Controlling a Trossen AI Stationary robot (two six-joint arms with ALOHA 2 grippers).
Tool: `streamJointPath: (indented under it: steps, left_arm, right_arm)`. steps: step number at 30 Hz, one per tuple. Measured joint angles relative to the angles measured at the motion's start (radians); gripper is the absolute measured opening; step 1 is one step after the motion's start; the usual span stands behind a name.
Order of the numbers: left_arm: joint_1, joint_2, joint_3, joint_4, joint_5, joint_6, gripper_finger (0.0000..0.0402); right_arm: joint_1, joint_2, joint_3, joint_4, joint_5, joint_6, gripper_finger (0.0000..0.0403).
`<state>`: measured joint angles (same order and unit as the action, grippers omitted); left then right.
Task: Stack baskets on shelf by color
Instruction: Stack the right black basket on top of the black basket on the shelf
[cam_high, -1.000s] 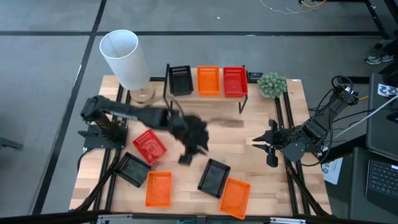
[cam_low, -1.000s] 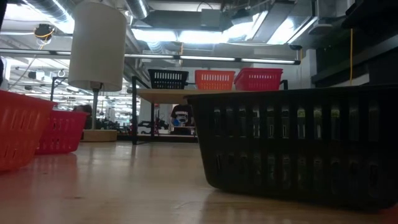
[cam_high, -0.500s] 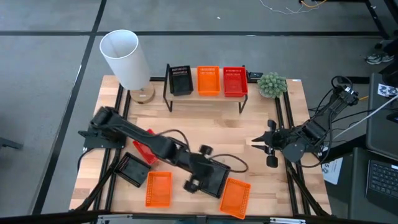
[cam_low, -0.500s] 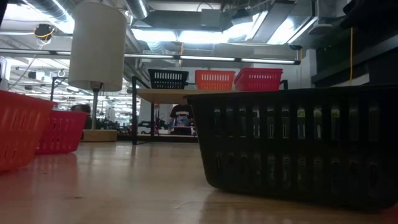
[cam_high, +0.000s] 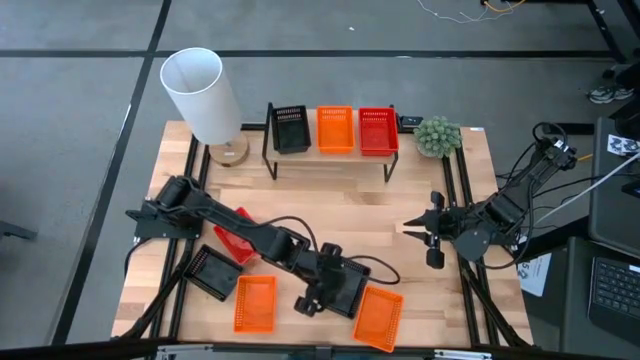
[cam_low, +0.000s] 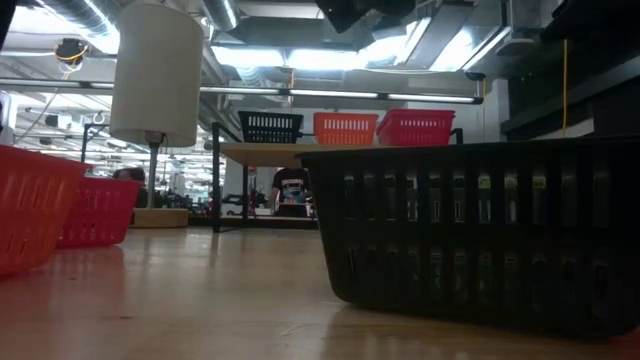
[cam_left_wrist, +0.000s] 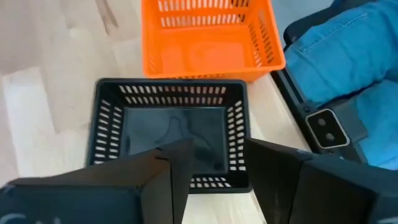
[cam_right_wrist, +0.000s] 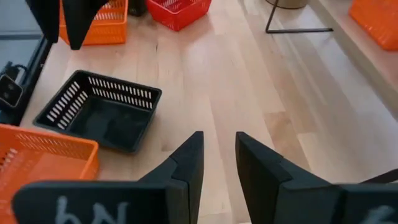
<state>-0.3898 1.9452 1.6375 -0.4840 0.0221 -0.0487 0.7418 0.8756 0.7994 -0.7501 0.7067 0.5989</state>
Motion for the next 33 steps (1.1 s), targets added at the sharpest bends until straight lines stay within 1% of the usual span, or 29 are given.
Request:
streamJointPath:
  steps: [5,8,10,13,14,20,26,33]
  left_arm:
    - [0.0,0.011,0.001,0.015,-0.001,-0.033,0.0132]
    - [-0.008,0.033,-0.002,0.039,-0.005,-0.066,0.0133]
    - [-0.02,0.061,0.005,0.105,-0.003,-0.075,0.0134]
    - [-0.049,0.084,-0.002,0.087,-0.012,-0.076,0.0135]
    - [-0.056,0.1,0.0,0.128,-0.013,-0.079,0.0135]
    - [-0.091,0.148,0.002,0.147,-0.082,-0.079,0.0135]
    - [-0.111,0.205,0.0,0.167,-0.118,-0.097,0.0135]
    - [-0.116,0.226,0.0,0.162,-0.152,-0.106,0.0135]
  right_arm:
    - [0.0,0.004,0.0,0.0,-0.007,0.053,0.0091]
    - [0.0,0.004,0.0,0.001,-0.038,0.06,0.0091]
    - [0.0,0.004,0.0,0.005,-0.062,0.086,0.0091]
    - [0.0,0.005,0.0,0.006,-0.092,0.138,0.0091]
    - [0.0,0.005,0.0,0.006,-0.104,0.156,0.0091]
    - [0.0,0.005,0.0,0.02,-0.158,0.185,0.0091]
    - [0.0,0.006,0.0,0.036,-0.161,0.186,0.0091]
    - [0.0,0.006,0.0,0.076,-0.161,0.187,0.0091]
